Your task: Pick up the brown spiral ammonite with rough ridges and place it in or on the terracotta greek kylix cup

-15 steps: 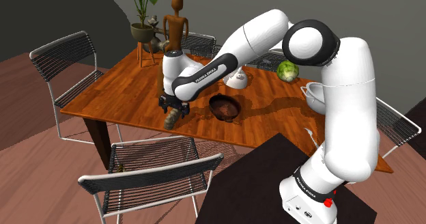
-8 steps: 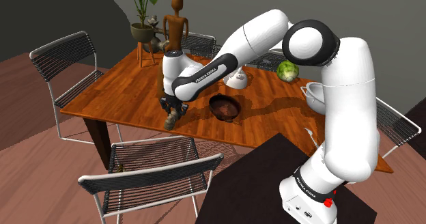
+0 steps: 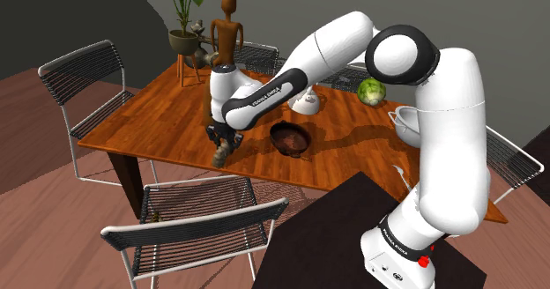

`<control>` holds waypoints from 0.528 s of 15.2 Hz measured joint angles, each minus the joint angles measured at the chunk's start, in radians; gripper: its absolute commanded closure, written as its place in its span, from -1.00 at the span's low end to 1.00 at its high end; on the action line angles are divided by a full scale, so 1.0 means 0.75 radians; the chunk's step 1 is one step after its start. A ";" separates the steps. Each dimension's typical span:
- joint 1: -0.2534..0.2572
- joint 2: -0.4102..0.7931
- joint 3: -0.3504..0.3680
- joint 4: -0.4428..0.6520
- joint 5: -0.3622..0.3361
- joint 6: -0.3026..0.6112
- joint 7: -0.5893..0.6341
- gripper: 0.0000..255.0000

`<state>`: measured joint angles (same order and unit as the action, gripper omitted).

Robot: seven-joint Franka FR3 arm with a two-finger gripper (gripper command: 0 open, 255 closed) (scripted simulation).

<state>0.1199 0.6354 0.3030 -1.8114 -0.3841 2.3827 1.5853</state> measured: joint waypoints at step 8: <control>-0.021 -0.094 0.032 -0.002 0.043 -0.088 -0.032 1.00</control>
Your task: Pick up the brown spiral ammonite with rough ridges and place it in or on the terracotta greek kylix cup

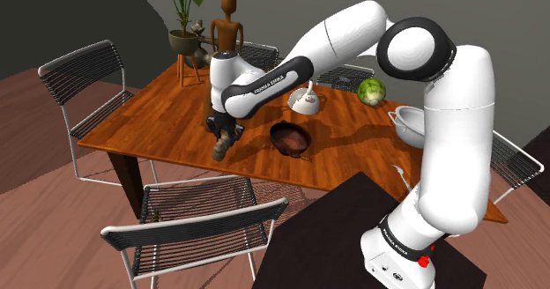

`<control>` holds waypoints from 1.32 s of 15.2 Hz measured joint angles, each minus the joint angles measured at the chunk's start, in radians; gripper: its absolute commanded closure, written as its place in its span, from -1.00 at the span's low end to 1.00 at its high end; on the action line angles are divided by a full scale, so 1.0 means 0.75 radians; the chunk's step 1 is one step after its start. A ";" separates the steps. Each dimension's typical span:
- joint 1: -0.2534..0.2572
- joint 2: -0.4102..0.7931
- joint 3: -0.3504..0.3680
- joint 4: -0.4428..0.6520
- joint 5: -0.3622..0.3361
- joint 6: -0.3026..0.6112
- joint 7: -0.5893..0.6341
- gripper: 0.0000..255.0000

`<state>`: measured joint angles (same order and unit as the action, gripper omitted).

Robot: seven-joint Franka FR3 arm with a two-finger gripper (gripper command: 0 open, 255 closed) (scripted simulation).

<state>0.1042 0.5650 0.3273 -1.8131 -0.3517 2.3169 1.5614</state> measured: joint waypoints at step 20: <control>-0.041 -0.200 0.060 0.072 0.107 -0.257 -0.087 1.00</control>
<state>0.0732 0.4153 0.3725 -1.7592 -0.2711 2.1239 1.4960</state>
